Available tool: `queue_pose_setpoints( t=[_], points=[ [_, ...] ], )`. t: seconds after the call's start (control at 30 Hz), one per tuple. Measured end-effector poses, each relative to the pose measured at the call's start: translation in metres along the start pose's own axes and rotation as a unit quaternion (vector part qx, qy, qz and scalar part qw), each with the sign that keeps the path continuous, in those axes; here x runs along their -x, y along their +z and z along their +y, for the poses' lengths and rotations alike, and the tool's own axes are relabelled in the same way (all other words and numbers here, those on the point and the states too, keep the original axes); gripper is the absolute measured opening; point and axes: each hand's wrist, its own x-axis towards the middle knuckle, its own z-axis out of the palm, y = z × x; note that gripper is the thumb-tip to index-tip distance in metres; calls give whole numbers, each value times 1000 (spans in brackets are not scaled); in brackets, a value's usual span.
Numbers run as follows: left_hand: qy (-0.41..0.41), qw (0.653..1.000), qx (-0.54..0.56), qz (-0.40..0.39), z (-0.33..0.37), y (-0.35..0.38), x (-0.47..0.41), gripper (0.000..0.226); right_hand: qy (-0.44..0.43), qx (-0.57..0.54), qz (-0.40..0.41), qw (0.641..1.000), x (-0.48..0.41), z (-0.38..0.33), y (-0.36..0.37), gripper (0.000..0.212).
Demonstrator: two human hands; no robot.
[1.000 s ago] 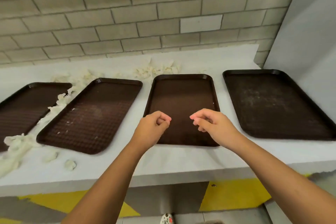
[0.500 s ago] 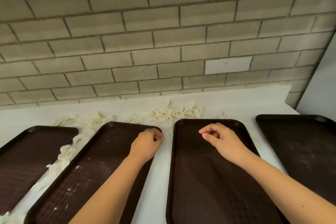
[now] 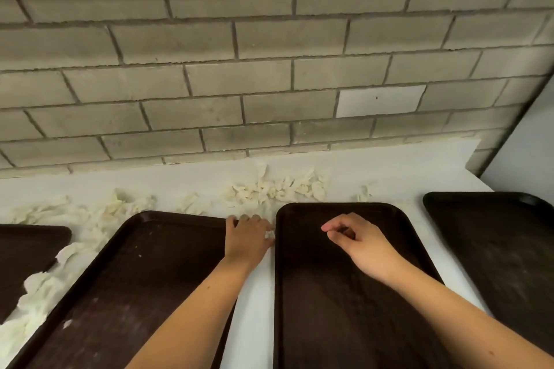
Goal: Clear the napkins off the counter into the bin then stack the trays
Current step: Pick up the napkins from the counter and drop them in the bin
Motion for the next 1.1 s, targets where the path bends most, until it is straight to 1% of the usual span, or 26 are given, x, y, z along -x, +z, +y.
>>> queue_pose_setpoints(
  t=[0.23, 0.3, 0.4, 0.5, 0.57, 0.63, 0.7, 0.77, 0.9, 0.97, 1.03, 1.1],
  points=[
    [15, 997, 43, 59, -6, 5, -9, 16, 33, -5, -23, 999, -17, 18, 13, 12],
    [6, 994, 90, 66, -9, 1, -13, 10, 40, -6, -27, 999, -25, 20, 16, 12],
    [-19, 983, 172, 63, -12, -7, -19, 11, 48, -12, -24, 999, -38, 22, 17, 13],
    [-30, 962, 267, 57, -11, -15, -25, 14, 43, -5, 8, 999, -58, 26, 15, 15],
    [-36, 942, 327, 61, -8, -19, -27, 15, 39, 26, 39, 998, -77, 30, 13, 22],
    [-39, 925, 373, 56, -4, -23, -30, 10, 47, 93, 61, 993, -97, 34, 11, 35],
    [-43, 912, 406, 45, 1, -27, -32, 16, 65, 168, 56, 982, -116, 35, 9, 48],
    [-55, 899, 433, 37, 5, -29, -34, 23, 73, 224, 30, 971, -133, 36, 10, 52],
    [-99, 863, 494, 40, 11, -31, -35, 31, 83, 270, -15, 959, -157, 41, 16, 48],
    [-108, 858, 501, 45, 12, -30, -34, 31, 93, 285, -25, 954, -165, 44, 21, 43],
    [-112, 851, 512, 37, 12, -29, -33, 28, 95, 290, -13, 952, -169, 47, 24, 38],
    [-112, 858, 501, 11, 13, -28, -32, 23, 96, 266, 9, 959, -173, 51, 26, 33]
  ],
)
